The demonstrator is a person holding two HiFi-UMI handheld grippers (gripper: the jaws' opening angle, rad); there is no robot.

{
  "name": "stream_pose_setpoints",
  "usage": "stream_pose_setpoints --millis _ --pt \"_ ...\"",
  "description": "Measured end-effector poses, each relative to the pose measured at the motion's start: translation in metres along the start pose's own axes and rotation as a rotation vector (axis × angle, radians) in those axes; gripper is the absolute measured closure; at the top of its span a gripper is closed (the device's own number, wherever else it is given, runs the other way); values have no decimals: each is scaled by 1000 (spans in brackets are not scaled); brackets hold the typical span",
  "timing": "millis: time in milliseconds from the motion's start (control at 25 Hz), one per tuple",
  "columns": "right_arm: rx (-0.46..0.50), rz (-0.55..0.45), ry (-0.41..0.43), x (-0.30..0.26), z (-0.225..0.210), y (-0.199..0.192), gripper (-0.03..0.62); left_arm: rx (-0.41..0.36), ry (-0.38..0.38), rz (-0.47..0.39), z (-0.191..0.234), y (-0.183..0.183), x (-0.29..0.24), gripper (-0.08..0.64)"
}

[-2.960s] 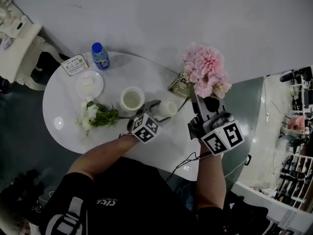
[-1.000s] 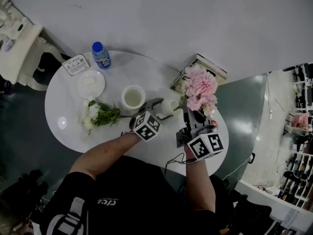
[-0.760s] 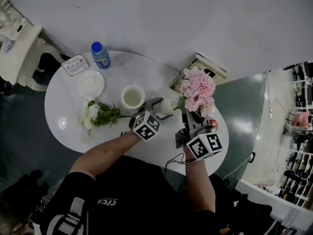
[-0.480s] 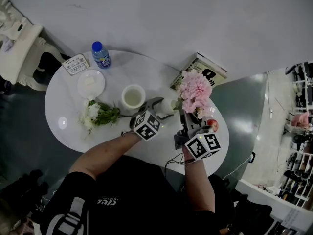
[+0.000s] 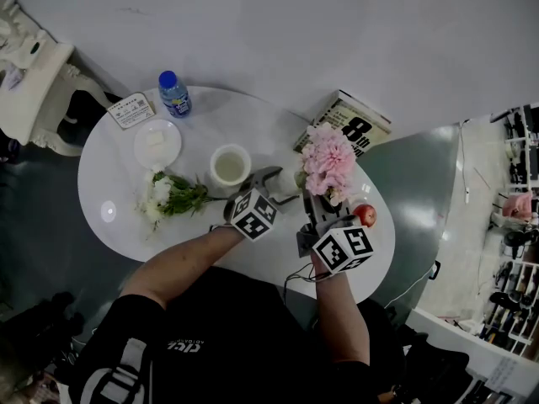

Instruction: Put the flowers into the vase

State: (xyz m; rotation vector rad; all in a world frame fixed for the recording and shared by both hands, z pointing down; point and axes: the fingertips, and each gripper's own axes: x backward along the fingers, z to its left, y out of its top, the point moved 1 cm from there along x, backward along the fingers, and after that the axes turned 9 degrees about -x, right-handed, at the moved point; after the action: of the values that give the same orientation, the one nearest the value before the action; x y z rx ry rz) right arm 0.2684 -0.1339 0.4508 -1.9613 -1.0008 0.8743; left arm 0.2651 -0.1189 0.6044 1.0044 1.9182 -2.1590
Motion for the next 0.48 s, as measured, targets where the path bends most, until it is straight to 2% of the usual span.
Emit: stream_pose_setpoints --millis 480 --pt "-16 33 26 3 -3 -10 499 0 -1 1 0 0 -1 213"
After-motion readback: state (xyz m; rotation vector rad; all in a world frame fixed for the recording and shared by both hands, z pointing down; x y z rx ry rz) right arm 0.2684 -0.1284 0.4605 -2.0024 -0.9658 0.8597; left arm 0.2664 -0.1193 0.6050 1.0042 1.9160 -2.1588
